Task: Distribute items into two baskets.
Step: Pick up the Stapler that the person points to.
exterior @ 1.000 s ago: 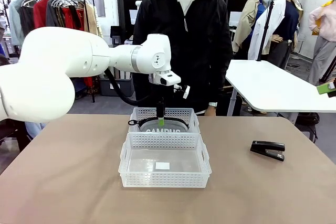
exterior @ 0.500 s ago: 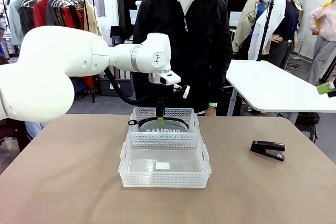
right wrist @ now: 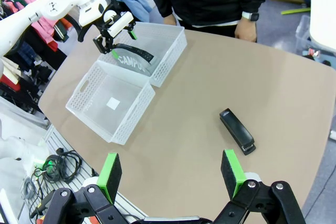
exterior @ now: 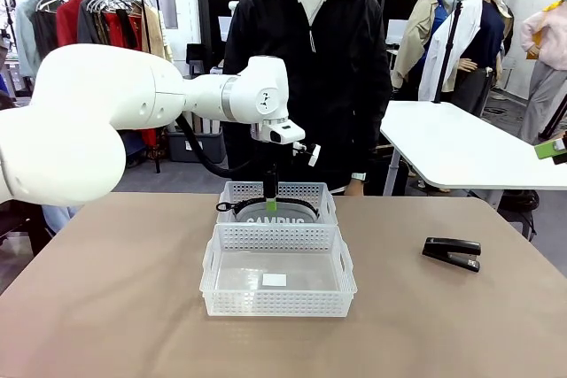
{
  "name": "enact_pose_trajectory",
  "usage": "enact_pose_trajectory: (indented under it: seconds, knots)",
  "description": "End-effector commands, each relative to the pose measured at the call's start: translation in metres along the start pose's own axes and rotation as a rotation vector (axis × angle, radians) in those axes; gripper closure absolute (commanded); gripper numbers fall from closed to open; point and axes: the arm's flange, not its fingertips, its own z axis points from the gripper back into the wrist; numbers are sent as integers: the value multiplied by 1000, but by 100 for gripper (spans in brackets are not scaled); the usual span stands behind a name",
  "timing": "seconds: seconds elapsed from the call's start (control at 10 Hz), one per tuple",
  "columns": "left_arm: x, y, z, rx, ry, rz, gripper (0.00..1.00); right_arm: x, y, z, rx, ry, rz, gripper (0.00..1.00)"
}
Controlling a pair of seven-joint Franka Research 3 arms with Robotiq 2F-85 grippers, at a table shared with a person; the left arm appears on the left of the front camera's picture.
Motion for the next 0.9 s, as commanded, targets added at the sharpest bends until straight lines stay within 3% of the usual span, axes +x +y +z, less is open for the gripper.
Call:
enact_pose_trajectory:
  seconds: [0.0,0.5,0.6,0.8]
  knots:
    - [0,0,3,5,-2,3,0,1,0,0,17,-17,11,0]
    - [0,0,0,0,0,0,0,1,0,0,17,-17,11,0]
    - [-10,-14,21,-49,21,125,0,1,0,0,17,-17,11,0]
    - [-46,-41,67,55,-40,245,0,1,0,0,17,-17,11,0]
